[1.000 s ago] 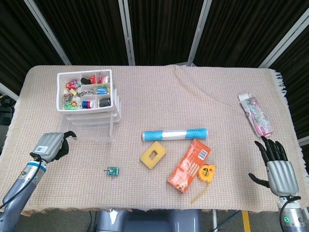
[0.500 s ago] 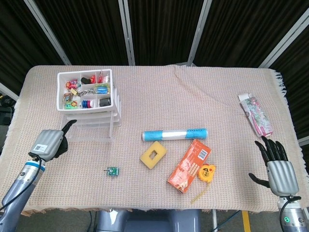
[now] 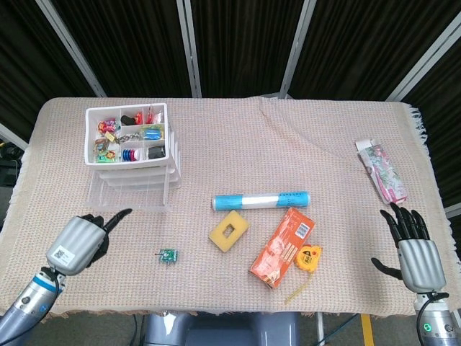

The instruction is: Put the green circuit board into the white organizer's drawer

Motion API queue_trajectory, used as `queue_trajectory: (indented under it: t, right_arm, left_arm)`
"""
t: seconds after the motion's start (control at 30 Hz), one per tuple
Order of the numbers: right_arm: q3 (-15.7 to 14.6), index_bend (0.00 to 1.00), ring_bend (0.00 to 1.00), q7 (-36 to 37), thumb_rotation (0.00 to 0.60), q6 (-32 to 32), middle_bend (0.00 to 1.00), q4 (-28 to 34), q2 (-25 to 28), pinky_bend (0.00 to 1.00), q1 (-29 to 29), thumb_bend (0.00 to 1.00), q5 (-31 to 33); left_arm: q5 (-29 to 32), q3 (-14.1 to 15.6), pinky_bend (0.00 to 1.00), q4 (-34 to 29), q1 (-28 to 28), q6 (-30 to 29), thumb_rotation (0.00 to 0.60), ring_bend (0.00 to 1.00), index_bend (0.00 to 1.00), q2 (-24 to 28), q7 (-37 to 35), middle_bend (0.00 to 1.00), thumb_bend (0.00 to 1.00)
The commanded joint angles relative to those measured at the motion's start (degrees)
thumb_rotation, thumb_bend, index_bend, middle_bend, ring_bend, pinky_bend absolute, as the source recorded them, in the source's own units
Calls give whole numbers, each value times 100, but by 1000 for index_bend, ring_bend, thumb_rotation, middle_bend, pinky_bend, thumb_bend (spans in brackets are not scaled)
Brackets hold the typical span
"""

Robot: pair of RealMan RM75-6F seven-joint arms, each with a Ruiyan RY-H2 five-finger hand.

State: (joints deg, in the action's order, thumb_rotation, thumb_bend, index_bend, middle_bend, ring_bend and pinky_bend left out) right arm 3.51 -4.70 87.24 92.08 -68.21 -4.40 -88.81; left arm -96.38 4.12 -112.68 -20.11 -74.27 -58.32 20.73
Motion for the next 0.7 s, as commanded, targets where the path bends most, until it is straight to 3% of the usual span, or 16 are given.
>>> queue_trajectory:
  t: [0.03, 0.17, 0.33, 0.4, 0.6, 0.7]
  right_arm:
    - [3, 108, 0, -1, 600, 11, 0, -2, -1, 0, 3, 31, 0]
    - [2, 109, 0, 6, 600, 12, 0, -7, -2, 0, 4, 31, -4]
    - [5, 110, 0, 15, 600, 16, 0, -8, 3, 0, 3, 30, -7]
    - [5, 110, 0, 20, 600, 14, 0, -14, 2, 0, 3, 30, -5]
    - [12, 110, 0, 32, 600, 12, 0, -18, 5, 0, 1, 30, 4]
    - [12, 110, 0, 37, 600, 18, 0, -24, 5, 0, 1, 30, -2]
  left_arm:
    - [-311, 299, 572, 142, 142, 102, 600, 528, 170, -275, 302, 552, 236]
    - [-151, 209, 574, 289, 50, 438, 600, 570, 171, -624, 749, 610, 231]
    - [779, -86, 594, 409, -130, 1080, 600, 623, 169, -1163, 1434, 678, 35]
    - [1217, -230, 601, 473, -239, 1315, 600, 633, 164, -1396, 1739, 690, 3]
    - [2142, -521, 565, 672, -523, 1620, 600, 544, 143, -1983, 2618, 557, 0]
    - [2490, -583, 562, 695, -635, 1664, 600, 546, 142, -2198, 2947, 549, 0]
